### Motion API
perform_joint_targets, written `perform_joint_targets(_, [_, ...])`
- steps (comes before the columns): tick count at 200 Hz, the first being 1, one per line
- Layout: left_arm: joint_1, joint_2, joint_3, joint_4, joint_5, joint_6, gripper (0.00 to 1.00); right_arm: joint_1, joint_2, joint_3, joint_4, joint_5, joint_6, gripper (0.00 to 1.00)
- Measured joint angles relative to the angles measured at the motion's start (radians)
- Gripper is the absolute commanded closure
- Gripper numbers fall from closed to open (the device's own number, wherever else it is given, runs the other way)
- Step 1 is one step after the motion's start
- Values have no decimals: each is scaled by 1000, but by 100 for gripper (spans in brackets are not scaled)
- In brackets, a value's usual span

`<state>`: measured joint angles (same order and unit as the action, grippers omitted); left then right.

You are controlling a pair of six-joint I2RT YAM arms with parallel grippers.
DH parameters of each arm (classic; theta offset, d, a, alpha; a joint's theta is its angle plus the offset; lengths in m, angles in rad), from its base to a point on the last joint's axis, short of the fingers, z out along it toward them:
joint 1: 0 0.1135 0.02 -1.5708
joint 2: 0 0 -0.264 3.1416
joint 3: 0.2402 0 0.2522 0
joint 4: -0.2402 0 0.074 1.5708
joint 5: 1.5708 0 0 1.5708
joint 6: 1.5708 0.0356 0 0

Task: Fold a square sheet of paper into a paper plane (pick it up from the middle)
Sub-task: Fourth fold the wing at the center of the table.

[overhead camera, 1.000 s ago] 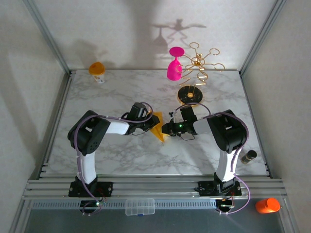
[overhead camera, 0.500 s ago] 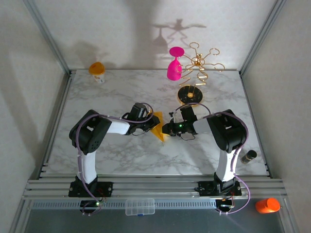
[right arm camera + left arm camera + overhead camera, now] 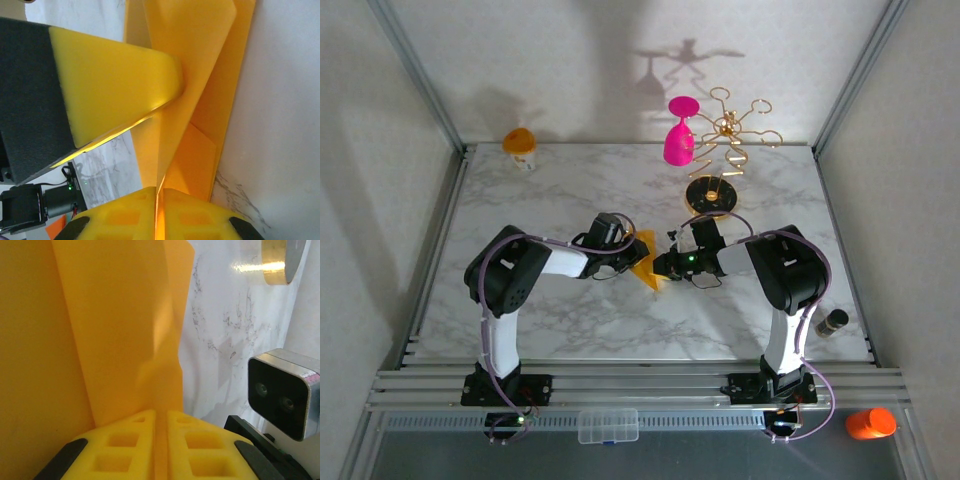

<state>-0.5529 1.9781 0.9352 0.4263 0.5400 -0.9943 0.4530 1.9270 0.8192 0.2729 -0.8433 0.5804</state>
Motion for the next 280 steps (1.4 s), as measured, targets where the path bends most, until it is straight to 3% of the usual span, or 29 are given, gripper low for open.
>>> perform_joint_targets(105, [0,3,-3,5,0,0,87,0,-7,21,-43,-5,16,80])
perform_joint_targets(241, [0,5,-32,67,4,0,87,3,-65,49,-193,91,30,74])
perform_joint_targets(280, [0,6,-32,68,5,0,87,16,-65,49,-210,91,26,77])
